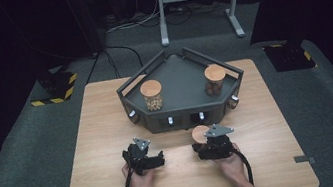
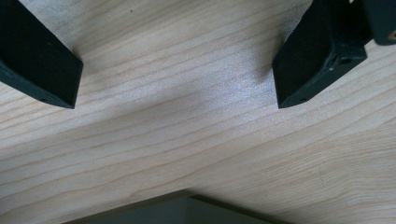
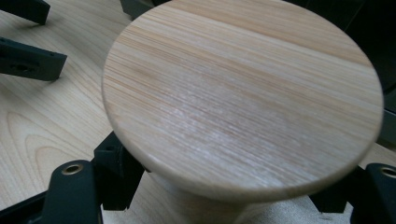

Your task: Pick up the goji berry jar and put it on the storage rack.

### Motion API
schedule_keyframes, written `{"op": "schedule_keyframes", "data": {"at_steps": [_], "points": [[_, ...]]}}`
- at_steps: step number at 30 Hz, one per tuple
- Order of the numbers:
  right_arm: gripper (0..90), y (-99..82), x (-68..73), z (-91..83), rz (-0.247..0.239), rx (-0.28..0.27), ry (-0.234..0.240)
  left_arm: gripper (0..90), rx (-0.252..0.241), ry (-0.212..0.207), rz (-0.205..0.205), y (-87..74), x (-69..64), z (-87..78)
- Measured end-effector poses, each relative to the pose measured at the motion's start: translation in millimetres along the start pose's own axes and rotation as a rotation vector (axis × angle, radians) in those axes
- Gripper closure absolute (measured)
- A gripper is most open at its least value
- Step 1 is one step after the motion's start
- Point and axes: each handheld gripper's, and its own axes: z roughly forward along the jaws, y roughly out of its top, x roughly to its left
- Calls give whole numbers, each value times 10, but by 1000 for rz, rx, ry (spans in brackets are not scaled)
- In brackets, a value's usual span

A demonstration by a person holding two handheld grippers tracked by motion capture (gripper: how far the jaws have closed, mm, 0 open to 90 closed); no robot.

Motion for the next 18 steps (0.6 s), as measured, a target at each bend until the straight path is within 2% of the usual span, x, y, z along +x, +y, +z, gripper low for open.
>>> {"op": "schedule_keyframes", "data": {"at_steps": [8,18], "points": [[252,8,-63,-72,4,-2,10,15,0,0,1,1,1,0],[253,78,-147,-225,-13,-15,29,15,0,0,0,0,1,0]]}}
